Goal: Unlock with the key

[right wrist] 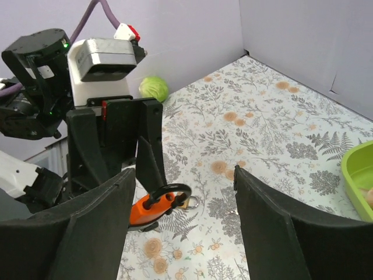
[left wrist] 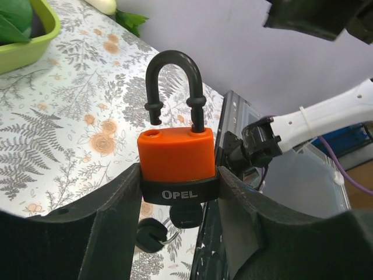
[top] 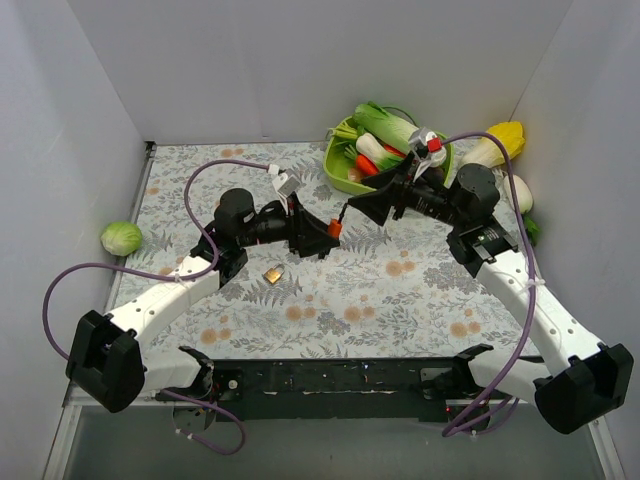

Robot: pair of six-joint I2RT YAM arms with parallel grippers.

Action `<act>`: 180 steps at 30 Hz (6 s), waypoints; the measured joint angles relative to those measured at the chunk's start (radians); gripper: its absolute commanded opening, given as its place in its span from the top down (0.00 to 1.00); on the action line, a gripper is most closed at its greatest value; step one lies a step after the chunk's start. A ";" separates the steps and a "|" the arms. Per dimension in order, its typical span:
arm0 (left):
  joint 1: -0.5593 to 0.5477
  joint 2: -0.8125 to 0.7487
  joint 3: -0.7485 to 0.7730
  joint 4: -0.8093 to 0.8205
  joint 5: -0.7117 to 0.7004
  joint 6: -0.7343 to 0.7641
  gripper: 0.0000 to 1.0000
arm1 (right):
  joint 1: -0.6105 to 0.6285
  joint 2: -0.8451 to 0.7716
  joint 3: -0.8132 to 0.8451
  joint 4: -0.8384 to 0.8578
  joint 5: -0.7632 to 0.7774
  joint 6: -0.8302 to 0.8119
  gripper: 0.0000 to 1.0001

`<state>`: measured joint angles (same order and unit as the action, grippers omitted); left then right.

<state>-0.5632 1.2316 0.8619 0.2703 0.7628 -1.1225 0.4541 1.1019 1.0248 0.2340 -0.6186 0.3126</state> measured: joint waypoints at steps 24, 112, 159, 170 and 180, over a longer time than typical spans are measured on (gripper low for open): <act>0.000 0.017 -0.004 0.001 0.173 0.011 1.00 | -0.001 0.131 0.071 -0.056 -0.440 -0.048 0.27; -0.205 0.529 0.179 -0.513 -0.173 -0.124 1.00 | -0.167 -0.074 -0.219 -0.295 0.055 0.040 0.19; -0.070 0.782 0.410 -0.561 -0.027 0.222 1.00 | -0.264 0.208 -0.386 0.003 -0.114 -0.067 0.18; -0.067 0.737 0.352 -0.533 0.116 0.260 1.00 | -0.264 0.435 -0.386 0.168 -0.241 -0.067 0.20; -0.064 0.702 0.341 -0.502 0.168 0.267 1.00 | -0.233 0.489 -0.385 0.241 -0.342 -0.058 0.34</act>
<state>-0.6277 1.9335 1.2026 -0.2317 0.9306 -0.8551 0.2214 1.5913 0.6395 0.4751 -0.9607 0.2546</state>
